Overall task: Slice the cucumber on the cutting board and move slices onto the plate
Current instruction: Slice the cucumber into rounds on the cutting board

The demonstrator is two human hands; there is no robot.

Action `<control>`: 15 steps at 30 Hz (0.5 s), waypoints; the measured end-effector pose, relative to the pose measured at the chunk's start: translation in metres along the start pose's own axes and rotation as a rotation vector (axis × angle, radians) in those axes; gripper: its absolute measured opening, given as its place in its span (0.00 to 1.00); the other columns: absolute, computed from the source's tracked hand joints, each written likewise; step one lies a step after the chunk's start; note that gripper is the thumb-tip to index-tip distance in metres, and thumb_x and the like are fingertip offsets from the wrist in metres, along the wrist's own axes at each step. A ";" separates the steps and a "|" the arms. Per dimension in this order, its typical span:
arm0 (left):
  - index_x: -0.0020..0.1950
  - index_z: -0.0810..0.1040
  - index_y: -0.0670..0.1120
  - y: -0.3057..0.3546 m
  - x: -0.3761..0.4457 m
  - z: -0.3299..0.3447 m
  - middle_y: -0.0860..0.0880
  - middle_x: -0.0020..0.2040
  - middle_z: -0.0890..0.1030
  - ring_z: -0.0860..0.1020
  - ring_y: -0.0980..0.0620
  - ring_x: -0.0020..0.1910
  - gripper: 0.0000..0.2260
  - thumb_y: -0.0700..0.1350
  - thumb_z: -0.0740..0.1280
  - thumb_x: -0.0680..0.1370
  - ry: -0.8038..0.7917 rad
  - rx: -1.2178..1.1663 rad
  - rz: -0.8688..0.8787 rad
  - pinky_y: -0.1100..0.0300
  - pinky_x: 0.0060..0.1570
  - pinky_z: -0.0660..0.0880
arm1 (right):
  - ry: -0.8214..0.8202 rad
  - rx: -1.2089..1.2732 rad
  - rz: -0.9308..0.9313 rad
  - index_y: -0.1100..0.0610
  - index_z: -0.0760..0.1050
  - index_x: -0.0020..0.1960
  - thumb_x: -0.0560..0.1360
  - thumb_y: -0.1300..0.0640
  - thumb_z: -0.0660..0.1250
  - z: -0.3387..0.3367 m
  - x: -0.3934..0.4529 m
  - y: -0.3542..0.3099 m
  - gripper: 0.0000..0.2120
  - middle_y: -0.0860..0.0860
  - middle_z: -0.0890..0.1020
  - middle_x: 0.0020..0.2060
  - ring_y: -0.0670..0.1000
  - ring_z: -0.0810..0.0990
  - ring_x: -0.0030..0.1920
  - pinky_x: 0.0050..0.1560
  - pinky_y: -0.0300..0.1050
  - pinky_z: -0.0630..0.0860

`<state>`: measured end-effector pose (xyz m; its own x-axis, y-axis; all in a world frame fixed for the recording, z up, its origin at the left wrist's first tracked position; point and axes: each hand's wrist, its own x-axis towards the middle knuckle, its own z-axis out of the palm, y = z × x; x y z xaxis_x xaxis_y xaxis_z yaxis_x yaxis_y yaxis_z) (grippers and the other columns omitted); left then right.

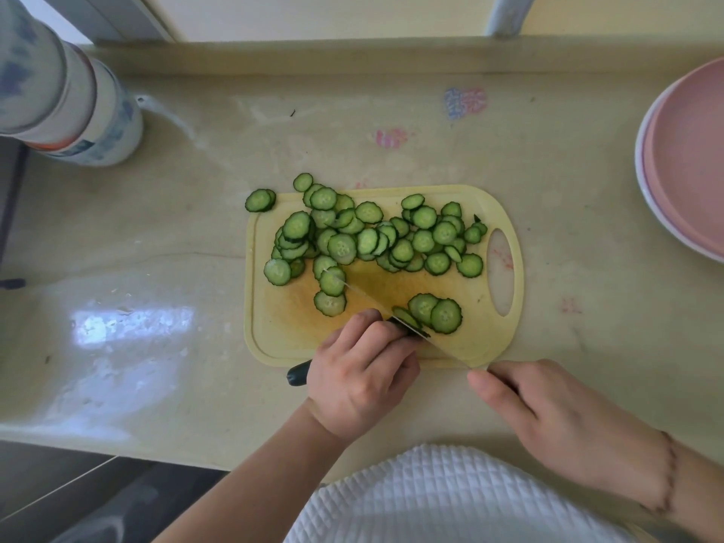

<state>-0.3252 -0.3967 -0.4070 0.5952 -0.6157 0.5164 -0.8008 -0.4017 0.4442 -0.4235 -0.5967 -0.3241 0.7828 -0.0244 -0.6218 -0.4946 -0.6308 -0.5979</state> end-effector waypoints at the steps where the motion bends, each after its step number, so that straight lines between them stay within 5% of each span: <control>1: 0.51 0.80 0.47 0.000 0.000 -0.001 0.51 0.48 0.78 0.83 0.44 0.44 0.10 0.36 0.74 0.73 -0.007 0.003 -0.002 0.53 0.37 0.78 | 0.000 0.000 -0.006 0.54 0.63 0.31 0.73 0.26 0.43 0.001 0.002 0.001 0.34 0.49 0.65 0.23 0.47 0.65 0.25 0.30 0.47 0.66; 6: 0.43 0.86 0.44 0.006 0.001 -0.005 0.48 0.46 0.84 0.81 0.43 0.43 0.03 0.36 0.73 0.73 -0.059 0.031 -0.052 0.52 0.37 0.77 | 0.011 0.016 -0.001 0.56 0.63 0.31 0.72 0.25 0.44 -0.003 0.000 0.004 0.34 0.49 0.64 0.23 0.46 0.63 0.25 0.28 0.45 0.63; 12: 0.49 0.80 0.43 0.007 0.010 -0.020 0.45 0.47 0.82 0.80 0.43 0.45 0.05 0.36 0.71 0.75 0.061 -0.098 -0.181 0.53 0.46 0.77 | 0.047 0.032 0.005 0.55 0.65 0.34 0.72 0.25 0.47 -0.017 -0.004 0.009 0.33 0.48 0.66 0.23 0.44 0.64 0.24 0.30 0.52 0.66; 15: 0.51 0.81 0.42 -0.003 0.015 -0.025 0.46 0.49 0.81 0.78 0.46 0.49 0.05 0.38 0.71 0.75 0.104 -0.009 -0.380 0.56 0.52 0.75 | 0.048 0.012 -0.011 0.53 0.66 0.36 0.71 0.25 0.47 -0.024 -0.004 0.009 0.31 0.47 0.65 0.23 0.44 0.63 0.24 0.29 0.49 0.65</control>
<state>-0.3123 -0.3884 -0.3823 0.8529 -0.3520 0.3857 -0.5221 -0.5810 0.6243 -0.4227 -0.6209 -0.3149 0.8055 -0.0551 -0.5900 -0.4899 -0.6222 -0.6106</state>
